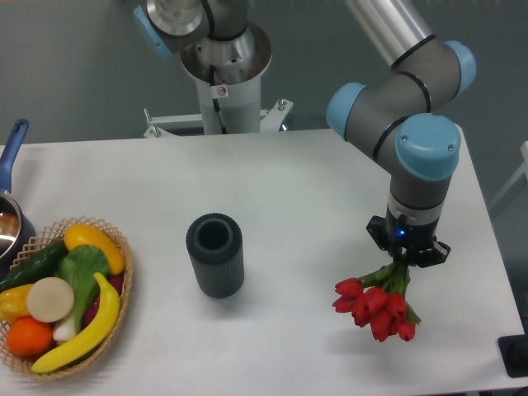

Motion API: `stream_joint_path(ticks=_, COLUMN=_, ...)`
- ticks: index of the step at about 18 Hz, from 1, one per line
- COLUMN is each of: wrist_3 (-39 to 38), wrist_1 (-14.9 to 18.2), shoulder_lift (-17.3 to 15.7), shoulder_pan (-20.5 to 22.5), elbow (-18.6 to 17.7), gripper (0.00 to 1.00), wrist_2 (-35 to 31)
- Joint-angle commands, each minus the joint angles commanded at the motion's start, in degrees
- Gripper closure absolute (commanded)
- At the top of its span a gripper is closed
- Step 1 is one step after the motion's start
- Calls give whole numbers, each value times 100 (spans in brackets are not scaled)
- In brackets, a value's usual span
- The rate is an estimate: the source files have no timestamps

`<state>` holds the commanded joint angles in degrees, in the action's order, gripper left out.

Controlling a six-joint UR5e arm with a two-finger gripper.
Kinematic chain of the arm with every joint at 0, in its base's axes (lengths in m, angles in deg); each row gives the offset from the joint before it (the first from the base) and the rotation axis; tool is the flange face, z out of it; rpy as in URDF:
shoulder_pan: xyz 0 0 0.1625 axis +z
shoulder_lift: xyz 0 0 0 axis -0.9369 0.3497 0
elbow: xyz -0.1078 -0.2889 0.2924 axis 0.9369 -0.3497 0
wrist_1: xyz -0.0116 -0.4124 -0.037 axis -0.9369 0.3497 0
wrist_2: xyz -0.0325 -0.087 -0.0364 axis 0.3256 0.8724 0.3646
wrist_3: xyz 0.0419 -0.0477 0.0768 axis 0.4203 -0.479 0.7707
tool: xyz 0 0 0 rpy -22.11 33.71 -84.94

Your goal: Insert the flowers into the vase

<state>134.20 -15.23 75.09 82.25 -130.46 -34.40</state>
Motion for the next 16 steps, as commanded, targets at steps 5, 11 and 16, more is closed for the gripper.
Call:
stream_joint_path(ticks=5, wrist_3=-61, wrist_1=-44, shoulder_lift=0, shoulder_pan=0, elbow=9, gripper=88, wrist_2=79)
stream_joint_path(ticks=11, wrist_3=-333, wrist_1=-316, shoulder_lift=-9, shoulder_pan=9, elbow=44, gripper=89, wrist_2=931)
stream_joint_path(ticks=16, wrist_3=-659, wrist_1=-492, shoulder_lift=0, shoulder_pan=87, elbow=105, gripper=90, wrist_2=2307)
